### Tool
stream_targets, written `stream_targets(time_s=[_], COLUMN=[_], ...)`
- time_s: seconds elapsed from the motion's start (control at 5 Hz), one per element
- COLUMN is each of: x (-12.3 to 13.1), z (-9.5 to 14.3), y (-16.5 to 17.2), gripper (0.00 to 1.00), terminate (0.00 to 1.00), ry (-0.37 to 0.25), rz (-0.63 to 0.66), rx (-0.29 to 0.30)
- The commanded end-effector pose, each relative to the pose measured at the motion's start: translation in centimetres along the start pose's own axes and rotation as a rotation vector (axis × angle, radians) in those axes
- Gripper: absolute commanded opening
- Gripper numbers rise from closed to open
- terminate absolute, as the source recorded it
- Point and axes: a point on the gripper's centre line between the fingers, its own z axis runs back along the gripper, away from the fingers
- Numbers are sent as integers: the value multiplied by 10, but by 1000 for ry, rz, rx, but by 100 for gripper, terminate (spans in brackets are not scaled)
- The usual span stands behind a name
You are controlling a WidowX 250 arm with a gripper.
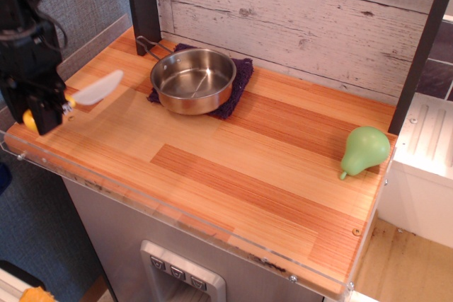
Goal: Place the knife to the bottom left hand corner of the table.
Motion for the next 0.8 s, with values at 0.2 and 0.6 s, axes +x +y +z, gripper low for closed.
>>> stream_targets(time_s=[0.2,0.6], x=[15,9], z=[-27,3], y=[-3,-3], gripper=[0,100], terminate=[0,0], ry=[14,-51], rz=[109,170], rx=[44,83])
